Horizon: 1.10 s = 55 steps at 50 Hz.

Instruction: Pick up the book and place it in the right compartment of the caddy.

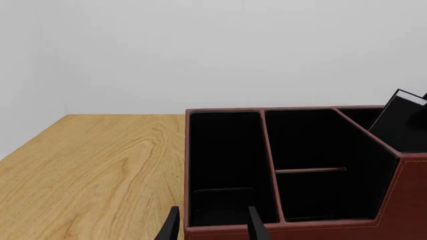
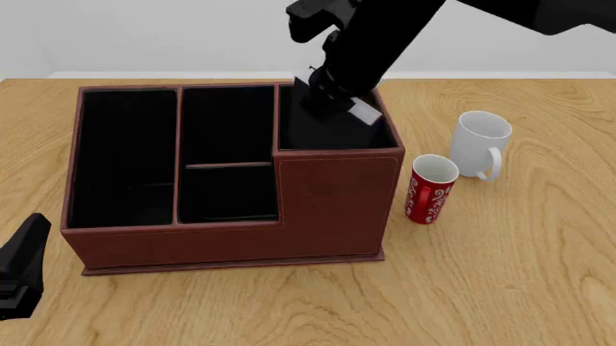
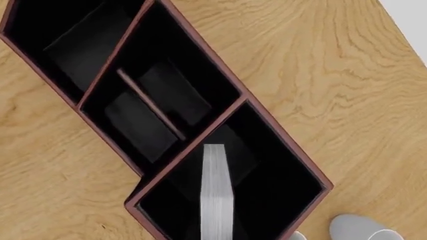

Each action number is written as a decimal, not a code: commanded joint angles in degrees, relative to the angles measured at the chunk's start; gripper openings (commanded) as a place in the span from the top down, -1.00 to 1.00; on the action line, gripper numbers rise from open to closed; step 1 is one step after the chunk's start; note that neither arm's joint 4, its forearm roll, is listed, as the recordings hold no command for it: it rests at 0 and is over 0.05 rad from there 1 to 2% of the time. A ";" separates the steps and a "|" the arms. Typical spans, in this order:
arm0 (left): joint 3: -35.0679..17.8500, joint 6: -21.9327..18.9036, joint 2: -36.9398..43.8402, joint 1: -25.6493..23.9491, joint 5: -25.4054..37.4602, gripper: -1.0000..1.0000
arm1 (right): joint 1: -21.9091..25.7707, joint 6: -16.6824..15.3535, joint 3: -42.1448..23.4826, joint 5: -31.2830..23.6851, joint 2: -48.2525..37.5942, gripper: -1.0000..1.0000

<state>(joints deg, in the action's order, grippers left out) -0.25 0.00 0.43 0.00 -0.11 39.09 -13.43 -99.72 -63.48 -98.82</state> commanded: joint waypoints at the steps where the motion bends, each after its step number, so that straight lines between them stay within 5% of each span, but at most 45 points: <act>1: 0.00 0.00 0.00 0.00 0.00 -1.00 | -2.15 -0.12 -0.62 -0.22 -3.29 -1.00; 35: 0.00 0.00 0.00 0.00 0.00 -1.00 | -3.23 -2.74 -0.32 -0.41 1.56 -1.00; 55: 0.00 0.00 0.00 0.00 0.00 -1.00 | -5.30 -1.85 17.83 14.60 18.38 -1.00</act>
<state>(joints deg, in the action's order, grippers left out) -0.25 0.00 0.43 0.00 -0.11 34.44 -15.45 -90.49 -55.35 -87.39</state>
